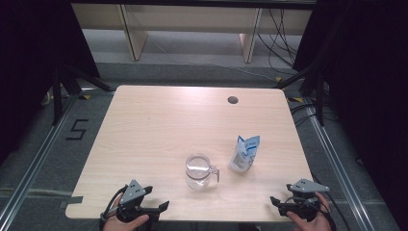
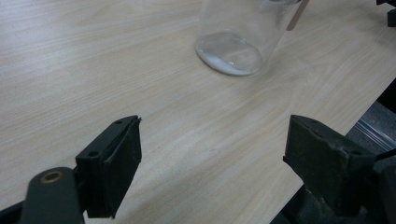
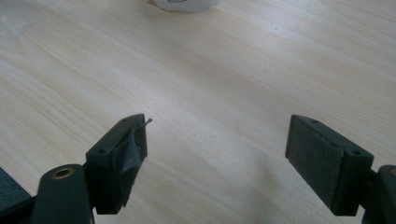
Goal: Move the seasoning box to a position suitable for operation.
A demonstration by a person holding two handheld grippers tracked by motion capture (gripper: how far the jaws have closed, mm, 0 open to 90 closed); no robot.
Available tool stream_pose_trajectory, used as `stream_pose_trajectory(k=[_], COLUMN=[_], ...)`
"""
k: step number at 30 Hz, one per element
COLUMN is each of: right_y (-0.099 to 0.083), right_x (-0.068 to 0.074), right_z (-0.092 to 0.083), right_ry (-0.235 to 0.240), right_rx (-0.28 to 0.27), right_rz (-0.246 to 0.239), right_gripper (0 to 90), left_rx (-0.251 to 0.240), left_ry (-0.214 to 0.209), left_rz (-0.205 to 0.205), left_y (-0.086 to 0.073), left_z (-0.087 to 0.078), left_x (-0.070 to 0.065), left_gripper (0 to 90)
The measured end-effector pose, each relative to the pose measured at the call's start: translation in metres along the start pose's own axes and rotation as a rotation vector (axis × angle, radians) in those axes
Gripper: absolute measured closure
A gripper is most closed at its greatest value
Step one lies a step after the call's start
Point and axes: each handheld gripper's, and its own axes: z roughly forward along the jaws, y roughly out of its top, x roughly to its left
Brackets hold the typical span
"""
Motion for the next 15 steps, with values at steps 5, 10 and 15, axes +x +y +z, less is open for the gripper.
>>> stream_pose_trajectory(k=[5, 10, 15], right_y=[0.0003, -0.0001, 0.0004], right_x=[0.0058, 0.0040, 0.0025], right_z=[-0.0026, -0.0015, -0.0012], right_ry=[-0.009, -0.007, -0.002], right_rx=[0.021, 0.013, 0.009], right_rz=[0.067, 0.041, 0.033], right_gripper=[21.6, 21.6, 21.6], left_rx=[-0.002, -0.005, -0.017], left_ry=[-0.005, -0.007, -0.006], left_rz=[0.003, 0.001, -0.004], left_y=[0.0002, 0.0002, 0.0006], left_z=[-0.0001, -0.0001, -0.0007], left_x=[-0.0002, -0.0003, -0.0011], left_gripper=[18.2, 18.2, 18.4])
